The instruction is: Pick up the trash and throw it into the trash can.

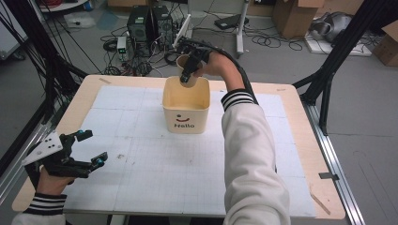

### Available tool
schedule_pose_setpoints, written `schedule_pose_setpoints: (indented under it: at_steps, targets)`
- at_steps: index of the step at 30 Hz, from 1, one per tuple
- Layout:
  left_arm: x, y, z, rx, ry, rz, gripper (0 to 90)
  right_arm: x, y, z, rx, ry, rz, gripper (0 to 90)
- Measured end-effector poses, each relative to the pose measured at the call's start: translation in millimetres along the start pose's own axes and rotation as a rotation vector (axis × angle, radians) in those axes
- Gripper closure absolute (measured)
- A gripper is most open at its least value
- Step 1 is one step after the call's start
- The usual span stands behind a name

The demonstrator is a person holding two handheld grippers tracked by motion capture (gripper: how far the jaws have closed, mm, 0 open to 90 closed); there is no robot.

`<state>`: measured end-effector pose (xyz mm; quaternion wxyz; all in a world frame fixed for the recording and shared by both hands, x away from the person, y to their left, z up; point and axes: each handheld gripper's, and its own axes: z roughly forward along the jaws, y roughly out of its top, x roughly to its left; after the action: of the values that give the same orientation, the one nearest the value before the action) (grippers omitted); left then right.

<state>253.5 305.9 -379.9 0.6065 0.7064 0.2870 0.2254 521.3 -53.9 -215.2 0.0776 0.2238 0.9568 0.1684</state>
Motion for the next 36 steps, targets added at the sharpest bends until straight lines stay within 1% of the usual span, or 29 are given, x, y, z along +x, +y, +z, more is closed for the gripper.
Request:
schedule_pose_setpoints:
  at_steps: [2, 3, 5, 6, 11, 12, 13, 16, 17, 18, 20, 21, 22, 24, 25, 26, 29, 31, 32, 33, 34, 35, 36]
  targets:
    - [0.3, 0.1, 0.0, 0.001, 0.000, 0.002, 1.7, -1.3, -2.2, 5.7, 0.002, -0.001, -0.001, 34.2]
    - [0.5, 0.1, 0.0, 0.001, 0.003, 0.002, 1.7, -1.1, -3.0, 7.6, 0.019, -0.006, 0.005, 34.2]
    - [0.5, 0.1, -0.1, 0.003, 0.001, 0.003, 1.7, -1.8, -4.2, 11.3, 0.013, -0.004, 0.006, 34.2]
    - [0.3, 0.1, 0.1, 0.001, 0.002, 0.001, 1.7, -1.7, -4.4, 12.8, 0.008, 0.003, 0.014, 34.1]
    - [0.2, 0.0, 0.3, 0.002, 0.002, 0.001, 1.7, -1.7, -3.9, 21.2, 0.017, 0.000, 0.008, 34.0]
    - [0.2, 0.0, 0.3, 0.002, 0.002, 0.001, 1.7, -1.1, -3.7, 22.7, 0.018, 0.005, 0.014, 33.9]
    - [0.2, 0.0, 0.3, 0.002, 0.002, 0.001, 1.7, -1.2, -3.5, 24.7, 0.017, 0.006, 0.005, 33.9]
    - [0.3, -0.1, 0.4, 0.004, 0.000, 0.002, 1.7, 0.3, -2.6, 28.8, 0.030, 0.011, 0.013, 33.7]
    - [0.4, -0.1, 0.4, 0.006, 0.000, 0.003, 1.7, -0.4, -2.5, 30.5, 0.023, 0.009, 0.001, 33.6]
    - [0.4, -0.1, 0.4, 0.005, -0.001, 0.002, 1.7, 0.3, -2.5, 31.6, 0.028, 0.016, 0.009, 33.5]
    - [0.3, -0.2, 0.5, 0.003, -0.001, 0.000, 1.7, 0.0, -2.9, 34.9, 0.021, 0.019, -0.001, 32.9]
    - [0.4, -0.2, 0.5, 0.005, -0.002, 0.000, 1.7, 0.3, -2.6, 35.2, 0.030, 0.020, 0.005, 32.3]
    - [0.5, -0.2, 0.5, 0.008, -0.004, 0.002, 1.7, 0.2, -2.8, 36.0, 0.026, 0.023, 0.008, 31.9]
    - [0.4, -0.4, 0.8, 0.011, -0.007, -0.001, 1.7, 0.5, -2.7, 36.0, 0.028, 0.030, -0.001, 30.2]
    - [0.4, -0.5, 1.0, 0.011, -0.007, -0.001, 1.7, 1.3, -3.0, 36.6, 0.022, 0.043, -0.007, 29.6]
    - [0.4, -0.6, 1.1, 0.011, -0.006, -0.001, 1.7, 1.7, -3.1, 37.4, 0.020, 0.050, -0.019, 28.7]
    - [0.3, -0.4, 0.7, 0.010, -0.007, -0.002, 1.7, 2.5, -2.7, 39.4, 0.023, 0.045, -0.024, 23.6]
    - [0.4, -0.3, 0.4, 0.005, -0.005, -0.002, 1.7, 3.0, -2.7, 40.6, 0.020, 0.063, -0.025, 11.2]
    - [0.5, -0.3, 0.3, 0.006, -0.005, -0.003, 1.7, 3.2, -2.5, 40.9, 0.019, 0.065, -0.036, 11.0]
    - [0.6, -0.3, 0.3, 0.007, -0.006, -0.002, 1.7, 4.3, -2.4, 41.0, 0.019, 0.068, -0.033, 10.8]
    - [0.4, -0.3, 0.5, 0.007, -0.008, -0.001, 1.7, 4.7, -2.2, 41.1, 0.016, 0.068, -0.043, 9.2]
    - [0.4, -0.4, 0.7, 0.009, -0.009, -0.001, 1.7, 5.5, -2.0, 40.4, 0.014, 0.066, -0.038, 8.0]
    - [0.3, -0.4, 0.8, 0.009, -0.009, -0.002, 1.7, 5.1, -1.9, 39.9, 0.005, 0.072, -0.038, 4.9]
